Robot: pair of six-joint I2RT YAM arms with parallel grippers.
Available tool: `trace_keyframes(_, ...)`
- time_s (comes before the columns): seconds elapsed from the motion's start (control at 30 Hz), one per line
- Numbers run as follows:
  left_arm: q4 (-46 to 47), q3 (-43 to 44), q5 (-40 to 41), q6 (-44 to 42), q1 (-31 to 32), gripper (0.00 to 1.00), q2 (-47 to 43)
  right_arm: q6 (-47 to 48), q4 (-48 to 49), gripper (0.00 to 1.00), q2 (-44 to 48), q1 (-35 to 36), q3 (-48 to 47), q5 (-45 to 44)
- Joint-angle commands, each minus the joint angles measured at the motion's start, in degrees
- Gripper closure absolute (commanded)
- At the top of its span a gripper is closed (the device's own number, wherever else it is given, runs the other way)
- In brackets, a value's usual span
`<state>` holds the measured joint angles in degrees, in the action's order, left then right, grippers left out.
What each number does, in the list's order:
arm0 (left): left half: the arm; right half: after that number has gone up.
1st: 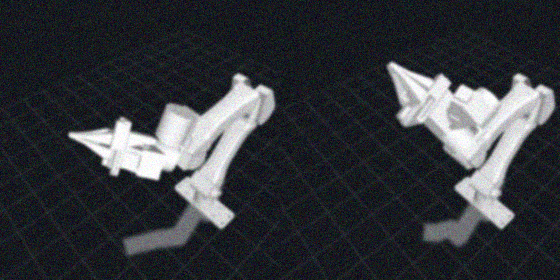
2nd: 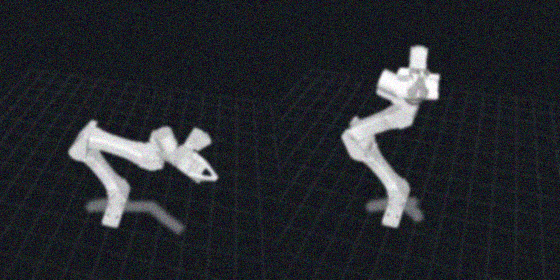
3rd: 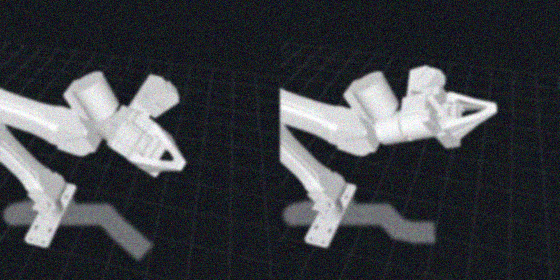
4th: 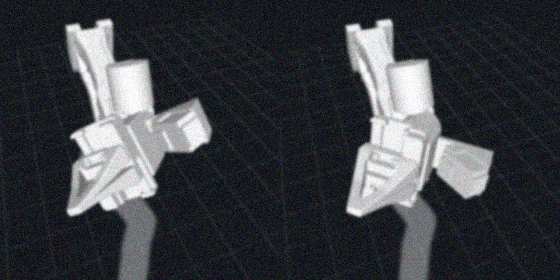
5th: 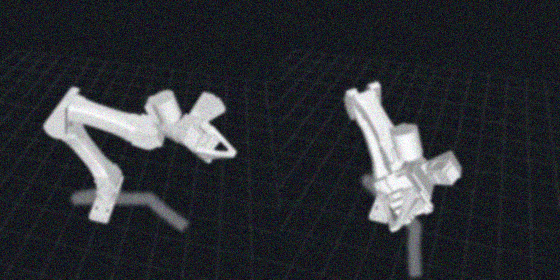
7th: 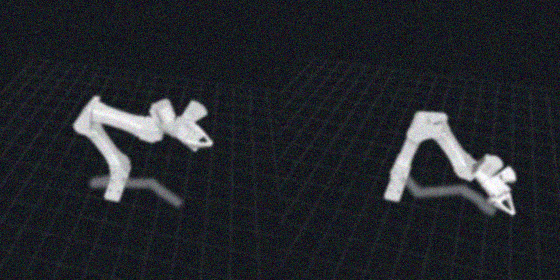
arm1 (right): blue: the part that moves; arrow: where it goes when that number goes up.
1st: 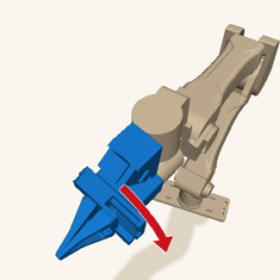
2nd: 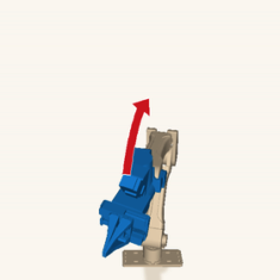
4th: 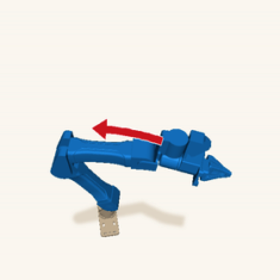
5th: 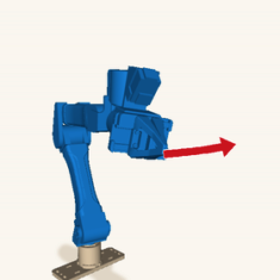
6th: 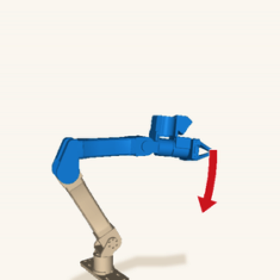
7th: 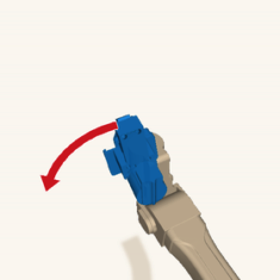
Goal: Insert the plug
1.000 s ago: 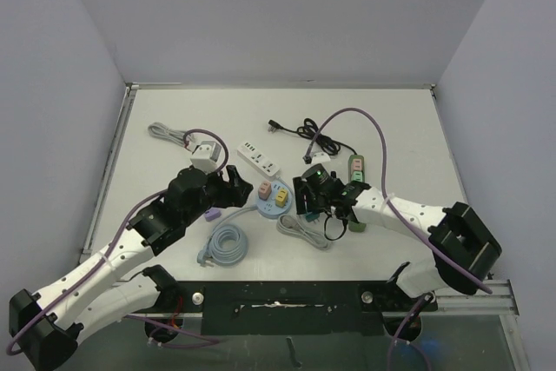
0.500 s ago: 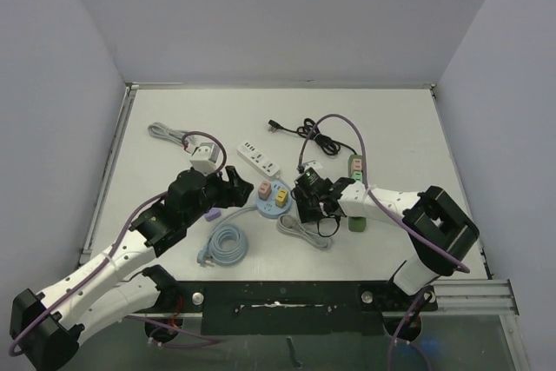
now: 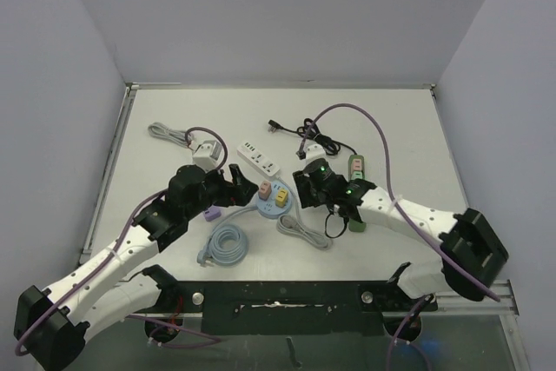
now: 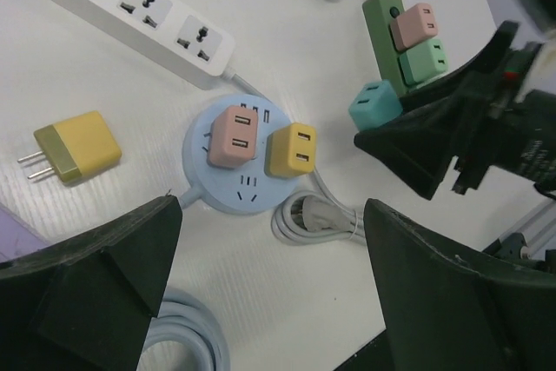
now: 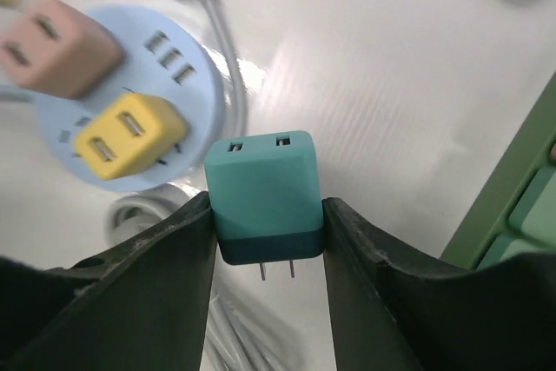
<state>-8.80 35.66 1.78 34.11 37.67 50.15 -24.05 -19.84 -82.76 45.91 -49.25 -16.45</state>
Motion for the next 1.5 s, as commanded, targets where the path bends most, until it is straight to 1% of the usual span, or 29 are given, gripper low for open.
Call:
trace_keyframes(0.0,5.09,3.84,-6.6,2.02,-1.3,0.13,0.15,9.17,14.36,0.7,11.96,0.58,4.01,5.62)
trace_keyframes(0.13,8.08,4.22,-10.25,4.76,-1.75,0.13,-0.1,15.25,22.36,0.68,18.83,0.74,8.76,16.32)
trace_keyframes(0.27,10.85,6.65,-13.17,5.99,-1.92,0.15,1.16,18.74,27.8,0.68,22.23,0.74,10.6,25.08)
trace_keyframes(0.43,15.82,8.58,-22.7,7.92,-2.03,0.19,4.59,21.17,33.26,0.67,23.39,0.85,11.7,30.85)
trace_keyframes(0.5,16.29,8.87,-24.81,8.76,-1.99,0.2,5.75,21.77,34.2,0.67,23.22,0.91,11.37,32.76)
trace_keyframes(0.67,10.1,11.29,-24.84,6.87,-2.02,0.21,8.74,23.35,35.8,0.67,22.42,1.11,10.88,36.17)
trace_keyframes(0.77,7.89,13.26,-28.27,5.51,-2.02,0.24,11.39,24.15,34.06,0.67,21.35,1.07,9.41,37.35)
trace_keyframes(0.87,6.94,14.11,-31.34,5.29,-2.01,0.31,13.16,24.65,33.81,0.67,20.6,1.11,8.94,37.1)
trace_keyframes(0.93,6.38,14.4,-31.61,5.72,-2.0,0.37,13.78,24.39,33.33,0.66,20.16,1.11,8.6,36.7)
trace_keyframes(1.03,4.53,14.97,-32.11,5.91,-2.03,0.42,15.16,24.06,33.56,0.66,19.92,1.21,8.62,35.83)
trace_keyframes(1.17,1.84,15.66,-32.36,5.54,-2.02,0.43,17.36,23.97,34.37,0.66,19.51,1.17,8.82,35.2)
trace_keyframes(1.33,3.84,15.21,-33.42,6.45,-1.99,0.44,18.17,24.4,33.64,0.65,18.52,1.15,8.06,35.44)
trace_keyframes(1.4,3.97,15.58,-33.41,6.6,-2.05,0.48,18.74,24.66,33.62,0.65,18.25,1.2,7.97,35.74)
trace_keyframes(1.47,3.99,15.83,-33.39,6.75,-2.07,0.57,19.45,24.82,33.4,0.64,17.91,1.2,7.67,35.89)
